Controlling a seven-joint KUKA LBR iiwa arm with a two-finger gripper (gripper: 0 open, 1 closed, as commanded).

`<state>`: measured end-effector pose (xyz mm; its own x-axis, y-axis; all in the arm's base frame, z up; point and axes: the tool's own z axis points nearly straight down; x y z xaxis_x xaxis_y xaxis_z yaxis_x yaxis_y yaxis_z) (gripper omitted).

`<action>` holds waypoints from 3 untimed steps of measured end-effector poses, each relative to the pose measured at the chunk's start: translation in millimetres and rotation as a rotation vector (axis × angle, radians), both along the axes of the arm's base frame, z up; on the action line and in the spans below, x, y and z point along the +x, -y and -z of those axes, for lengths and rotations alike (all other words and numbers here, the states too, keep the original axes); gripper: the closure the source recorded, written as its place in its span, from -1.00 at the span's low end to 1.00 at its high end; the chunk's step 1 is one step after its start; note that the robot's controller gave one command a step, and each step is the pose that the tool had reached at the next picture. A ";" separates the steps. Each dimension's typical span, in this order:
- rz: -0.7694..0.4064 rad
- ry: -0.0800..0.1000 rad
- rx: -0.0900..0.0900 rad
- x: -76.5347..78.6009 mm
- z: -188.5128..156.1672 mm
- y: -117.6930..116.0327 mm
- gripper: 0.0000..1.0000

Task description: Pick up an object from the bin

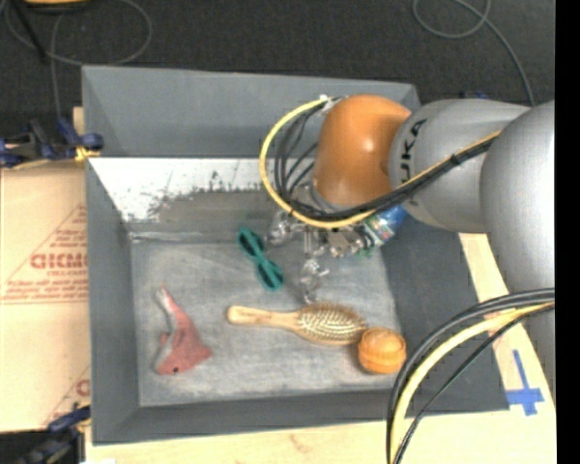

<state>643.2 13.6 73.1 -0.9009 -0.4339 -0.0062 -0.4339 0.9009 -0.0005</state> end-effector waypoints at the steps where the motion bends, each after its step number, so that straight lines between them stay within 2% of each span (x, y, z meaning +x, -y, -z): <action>1: 0.000 0.000 0.000 0.0 0.0 0.0 -1.00; 2: -0.080 0.011 0.000 -28.2 -0.8 18.3 -1.00; 3: -0.312 0.005 -0.004 -62.6 -1.1 87.2 1.00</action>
Offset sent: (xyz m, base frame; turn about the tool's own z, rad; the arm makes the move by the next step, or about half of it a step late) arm -0.0856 -0.0596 -0.0031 -0.2055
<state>580.6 -73.6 74.2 -0.7241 -0.6896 -0.0079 -0.6896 0.7241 -0.0060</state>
